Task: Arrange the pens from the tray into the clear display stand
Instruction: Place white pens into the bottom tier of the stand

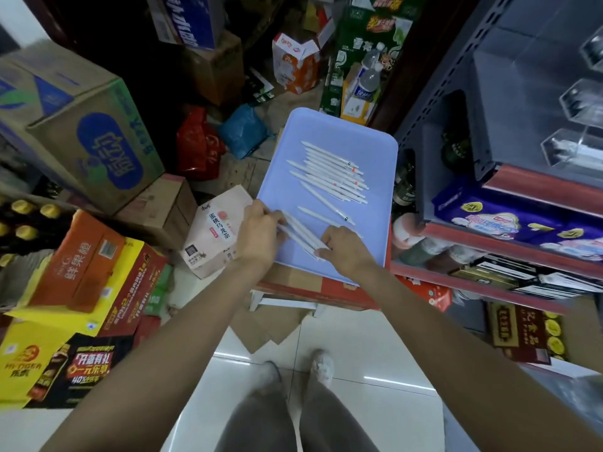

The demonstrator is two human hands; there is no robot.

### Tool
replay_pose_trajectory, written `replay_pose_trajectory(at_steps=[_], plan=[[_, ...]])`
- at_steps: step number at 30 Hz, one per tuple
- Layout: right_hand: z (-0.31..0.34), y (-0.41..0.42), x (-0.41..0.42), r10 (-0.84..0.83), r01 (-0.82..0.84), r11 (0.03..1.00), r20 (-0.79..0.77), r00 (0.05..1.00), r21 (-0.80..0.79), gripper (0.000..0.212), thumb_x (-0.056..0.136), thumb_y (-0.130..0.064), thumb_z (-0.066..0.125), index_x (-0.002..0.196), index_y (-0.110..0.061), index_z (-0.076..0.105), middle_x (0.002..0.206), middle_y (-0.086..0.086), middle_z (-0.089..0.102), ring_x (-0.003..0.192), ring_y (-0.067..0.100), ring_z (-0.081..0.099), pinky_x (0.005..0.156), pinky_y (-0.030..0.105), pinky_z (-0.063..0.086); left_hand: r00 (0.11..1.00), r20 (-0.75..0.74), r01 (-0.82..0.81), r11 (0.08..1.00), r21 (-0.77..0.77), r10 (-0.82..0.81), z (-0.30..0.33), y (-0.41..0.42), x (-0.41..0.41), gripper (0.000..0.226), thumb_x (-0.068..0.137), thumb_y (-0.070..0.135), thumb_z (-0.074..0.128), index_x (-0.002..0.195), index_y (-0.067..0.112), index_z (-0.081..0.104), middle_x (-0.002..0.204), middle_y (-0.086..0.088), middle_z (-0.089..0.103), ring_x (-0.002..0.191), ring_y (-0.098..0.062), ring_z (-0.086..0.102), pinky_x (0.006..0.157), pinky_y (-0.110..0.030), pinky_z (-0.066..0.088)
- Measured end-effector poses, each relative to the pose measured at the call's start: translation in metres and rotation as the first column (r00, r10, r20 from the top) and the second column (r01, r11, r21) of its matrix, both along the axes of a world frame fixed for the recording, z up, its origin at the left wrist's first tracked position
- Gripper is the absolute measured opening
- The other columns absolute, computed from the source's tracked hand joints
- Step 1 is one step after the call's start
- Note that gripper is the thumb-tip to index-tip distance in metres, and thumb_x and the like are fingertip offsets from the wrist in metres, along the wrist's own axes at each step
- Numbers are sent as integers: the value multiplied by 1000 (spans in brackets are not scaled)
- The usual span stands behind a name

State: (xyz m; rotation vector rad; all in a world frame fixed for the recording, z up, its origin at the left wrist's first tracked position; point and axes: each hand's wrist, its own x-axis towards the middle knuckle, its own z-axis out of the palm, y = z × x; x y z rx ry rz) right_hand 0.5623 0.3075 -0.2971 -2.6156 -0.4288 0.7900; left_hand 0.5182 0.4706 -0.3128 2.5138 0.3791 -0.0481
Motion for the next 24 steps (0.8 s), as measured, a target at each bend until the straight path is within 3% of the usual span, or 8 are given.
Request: replay_pose_trajectory(at_steps=[4,7,11,13,15,20,22,24], plan=[[-2,5,-6,-51,51,999,-4,999,3,26,87,-26,64,92,-12,42,91,8,47,85,21,44,71,33,35,990,-94,-121,967,-223,102,2,-14,0,31,83,5,63,113,5,56,99,-17,61,88,-29,61,77,-27,43],[-3,9,-7,-89,89,996,3,996,-1,23,88,-22,63,100,-5,53,94,11,50,93,28,51,76,35,37,961,-136,-276,873,-403,241,5,-21,4,39,84,12,66,115,2,45,90,-10,63,82,-18,55,66,-17,35],[-8,13,-6,-161,163,984,-23,987,79,26,87,-18,63,101,3,59,94,18,60,92,33,58,73,35,42,896,-302,-443,668,-598,325,-3,-23,11,42,78,23,75,110,4,54,99,-14,68,91,-25,65,89,-36,52],[-9,12,-6,-213,223,959,-79,974,175,23,84,-12,65,96,7,60,95,25,65,89,39,63,80,45,51,901,-310,-434,625,-649,304,-6,-24,12,21,81,21,73,89,3,67,84,-15,70,81,-26,66,88,-41,54],[-6,10,-7,-251,277,924,-125,960,265,20,83,-6,65,95,9,61,87,22,66,83,39,65,78,51,54,910,-303,-414,610,-676,282,-6,-26,13,20,83,20,70,66,9,68,72,-13,67,76,-29,64,84,-39,54],[7,5,-11,-282,330,842,-173,944,426,19,83,-4,65,97,10,63,71,14,58,61,13,59,56,19,57,927,-283,-372,498,-783,247,6,-31,12,27,90,20,61,65,7,60,42,7,51,41,-5,45,46,-12,38],[13,3,-12,-283,329,822,-168,944,466,18,85,-3,64,98,9,64,78,22,62,62,15,59,58,17,57,936,-272,-344,421,-840,222,15,-35,11,27,91,20,59,68,7,61,43,8,53,41,-3,46,48,-13,39],[23,1,-11,-287,328,803,-159,945,497,16,86,-5,64,97,7,66,72,13,65,62,13,60,64,20,58,945,-254,-312,333,-890,206,25,-40,14,25,92,22,58,77,3,64,67,-6,64,62,-15,57,65,-24,49]])
